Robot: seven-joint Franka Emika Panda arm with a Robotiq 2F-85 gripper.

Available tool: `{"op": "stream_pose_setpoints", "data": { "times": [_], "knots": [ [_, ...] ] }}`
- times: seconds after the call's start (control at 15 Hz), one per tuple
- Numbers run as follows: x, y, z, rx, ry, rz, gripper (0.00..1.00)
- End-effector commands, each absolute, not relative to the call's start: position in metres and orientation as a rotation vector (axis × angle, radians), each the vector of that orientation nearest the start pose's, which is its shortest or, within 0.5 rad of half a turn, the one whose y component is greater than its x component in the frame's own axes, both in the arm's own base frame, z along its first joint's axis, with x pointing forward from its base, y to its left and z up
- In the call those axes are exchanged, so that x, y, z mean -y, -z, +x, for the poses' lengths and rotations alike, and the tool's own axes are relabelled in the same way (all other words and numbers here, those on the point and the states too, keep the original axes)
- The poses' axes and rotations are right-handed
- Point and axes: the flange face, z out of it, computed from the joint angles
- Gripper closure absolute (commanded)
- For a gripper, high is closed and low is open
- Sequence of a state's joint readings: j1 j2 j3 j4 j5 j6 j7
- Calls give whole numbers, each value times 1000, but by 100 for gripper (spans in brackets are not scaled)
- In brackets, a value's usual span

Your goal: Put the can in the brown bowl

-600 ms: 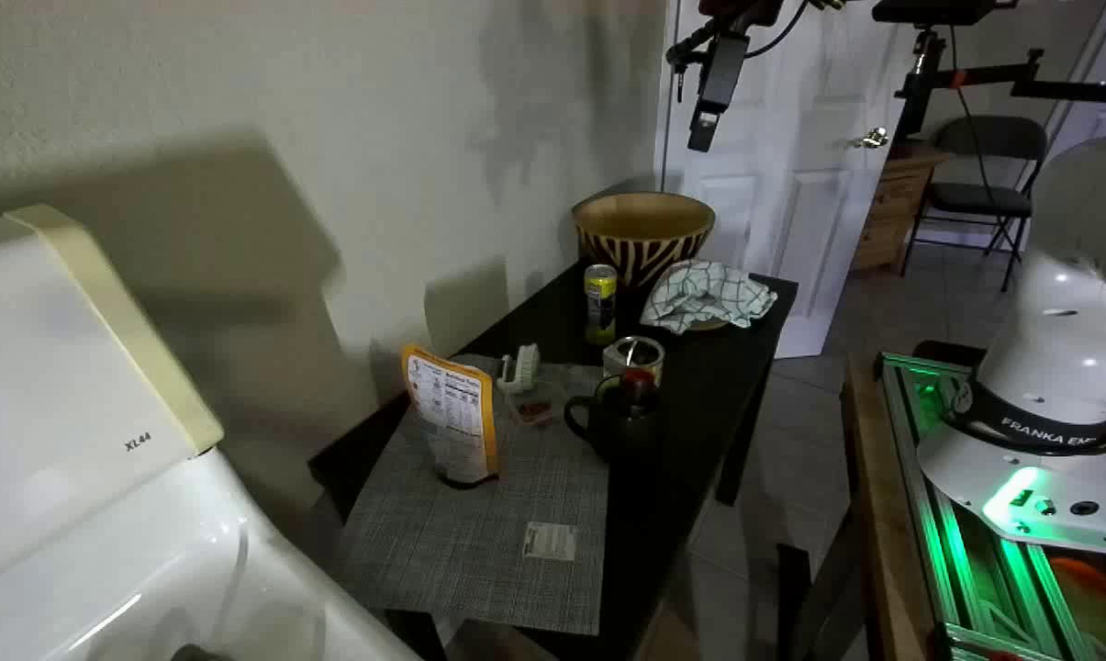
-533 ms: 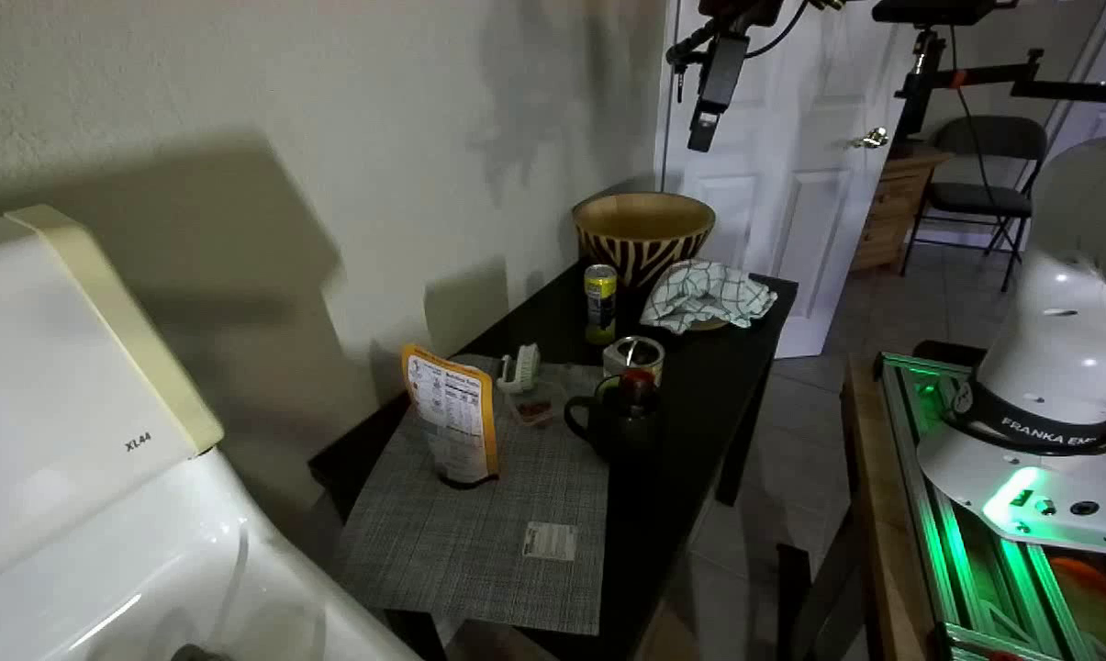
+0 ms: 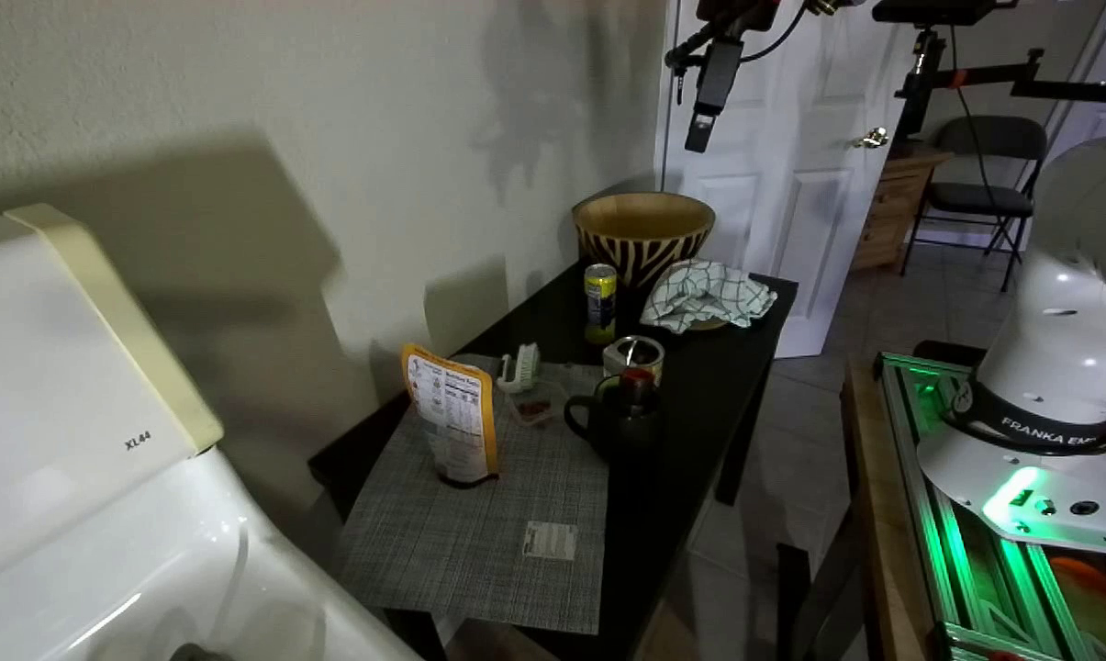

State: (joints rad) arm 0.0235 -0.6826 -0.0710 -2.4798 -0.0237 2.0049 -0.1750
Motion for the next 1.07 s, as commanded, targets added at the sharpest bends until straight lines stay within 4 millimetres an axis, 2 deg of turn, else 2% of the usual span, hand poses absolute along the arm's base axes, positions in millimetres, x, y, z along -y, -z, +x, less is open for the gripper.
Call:
{"op": "stream_pose_setpoints", "data": {
  "times": [0.0,0.33,0.53,0.73,0.8,0.87,0.93,1.0],
  "knots": [
    [66,-510,394,161,279,-3100,0],
    [121,-453,438,14,164,-3104,0],
    [138,-412,475,-71,79,-3130,0],
    [150,-373,500,-135,-32,-3148,0],
    [154,-363,508,-188,-85,-3141,0],
    [156,-365,512,-207,-98,-3120,0],
    [150,-369,496,-141,-48,-3142,0],
    [153,-363,504,-158,-67,-3142,0]
  ]
}}
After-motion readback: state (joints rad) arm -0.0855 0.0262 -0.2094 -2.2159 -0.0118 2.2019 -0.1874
